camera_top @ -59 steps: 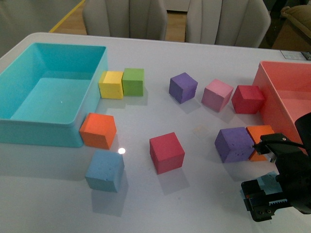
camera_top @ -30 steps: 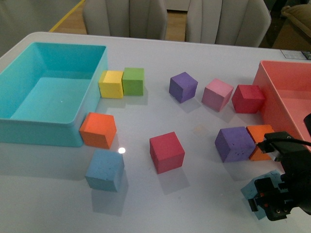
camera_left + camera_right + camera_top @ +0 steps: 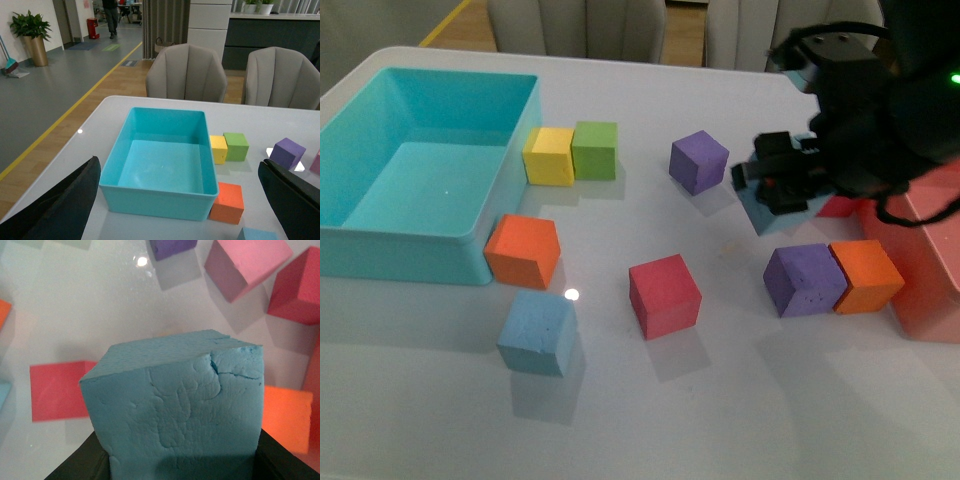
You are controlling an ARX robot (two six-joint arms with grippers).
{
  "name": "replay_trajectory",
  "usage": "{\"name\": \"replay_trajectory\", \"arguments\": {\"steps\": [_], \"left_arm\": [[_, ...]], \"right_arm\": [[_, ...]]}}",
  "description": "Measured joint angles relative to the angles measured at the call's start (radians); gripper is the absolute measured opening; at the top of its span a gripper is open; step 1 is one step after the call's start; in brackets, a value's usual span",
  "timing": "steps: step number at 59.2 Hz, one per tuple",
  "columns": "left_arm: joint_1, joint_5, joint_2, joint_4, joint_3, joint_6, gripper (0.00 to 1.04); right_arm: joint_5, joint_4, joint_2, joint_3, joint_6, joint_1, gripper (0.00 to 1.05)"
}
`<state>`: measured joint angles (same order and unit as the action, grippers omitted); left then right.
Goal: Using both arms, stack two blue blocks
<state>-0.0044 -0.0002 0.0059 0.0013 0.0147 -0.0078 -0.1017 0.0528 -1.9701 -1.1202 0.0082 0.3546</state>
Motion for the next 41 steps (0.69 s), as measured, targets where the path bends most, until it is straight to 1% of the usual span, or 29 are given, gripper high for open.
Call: {"name": "replay_trajectory", "arguments": {"steps": [5, 11, 29, 41], "left_arm": [[0.0, 0.0, 0.0, 0.0, 0.0, 0.0, 0.96], [0.0, 0.0, 0.0, 0.0, 0.0, 0.0, 0.96], [0.0, 0.0, 0.0, 0.0, 0.0, 0.0, 0.96], [0.0, 0.0, 0.0, 0.0, 0.0, 0.0, 0.96]], "right_arm": [[-0.048, 0.017, -0.085, -0.096, 0.0, 0.026, 0.46], [-0.064, 0.051, -0.17, -0.191, 0.005, 0.045, 0.46], [-0.074, 0.132, -0.382, -0.417, 0.031, 0.068, 0.46], [-0.077, 0.166, -0.489, -0.509, 0.048, 0.071, 0.46]]}}
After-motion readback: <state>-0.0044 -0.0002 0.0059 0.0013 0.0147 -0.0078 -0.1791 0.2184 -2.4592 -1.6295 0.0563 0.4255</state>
